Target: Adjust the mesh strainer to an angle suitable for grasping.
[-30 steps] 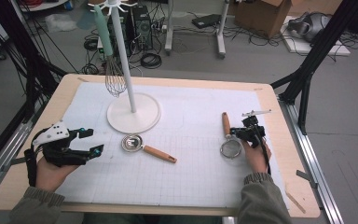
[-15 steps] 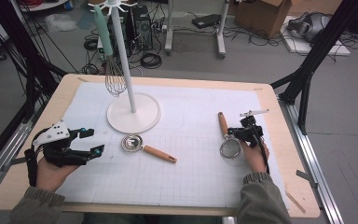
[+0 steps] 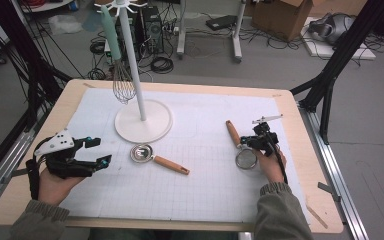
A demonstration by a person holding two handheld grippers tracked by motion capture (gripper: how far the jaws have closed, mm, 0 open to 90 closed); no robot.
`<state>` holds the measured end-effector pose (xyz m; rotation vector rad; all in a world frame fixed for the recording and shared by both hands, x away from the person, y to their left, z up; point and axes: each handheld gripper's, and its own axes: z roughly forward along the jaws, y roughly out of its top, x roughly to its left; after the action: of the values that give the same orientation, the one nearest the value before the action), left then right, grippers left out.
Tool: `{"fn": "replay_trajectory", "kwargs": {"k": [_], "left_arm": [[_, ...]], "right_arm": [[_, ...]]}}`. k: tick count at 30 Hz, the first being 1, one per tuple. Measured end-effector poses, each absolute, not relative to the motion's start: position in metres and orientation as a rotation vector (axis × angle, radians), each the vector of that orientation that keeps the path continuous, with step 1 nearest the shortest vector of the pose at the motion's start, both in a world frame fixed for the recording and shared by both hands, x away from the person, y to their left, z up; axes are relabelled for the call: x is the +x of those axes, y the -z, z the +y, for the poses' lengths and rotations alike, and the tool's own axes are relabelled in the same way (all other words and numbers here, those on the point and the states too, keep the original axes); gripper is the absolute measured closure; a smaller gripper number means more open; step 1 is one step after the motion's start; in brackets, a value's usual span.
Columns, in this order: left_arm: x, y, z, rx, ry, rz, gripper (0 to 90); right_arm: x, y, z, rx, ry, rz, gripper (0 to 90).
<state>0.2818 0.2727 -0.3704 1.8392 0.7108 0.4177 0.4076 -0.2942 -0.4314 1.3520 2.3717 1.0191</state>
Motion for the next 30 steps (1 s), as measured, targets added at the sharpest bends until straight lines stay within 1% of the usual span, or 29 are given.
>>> {"fn": "replay_trajectory", "kwargs": {"k": [11,15,30], "left_arm": [[0.281,0.37,0.273,1.842,-0.413,0.701,26.0],[0.282,0.37,0.274,1.84,-0.413,0.701,26.0],[0.282,0.369,0.274,1.841,-0.409,0.691,26.4]], "right_arm": [[0.418,0.425,-0.284,1.33,-0.979,2.373,88.9],[0.42,0.428,-0.28,1.333,-0.952,2.399,89.0],[0.42,0.429,-0.269,1.263,-0.985,2.465,89.2]]}}
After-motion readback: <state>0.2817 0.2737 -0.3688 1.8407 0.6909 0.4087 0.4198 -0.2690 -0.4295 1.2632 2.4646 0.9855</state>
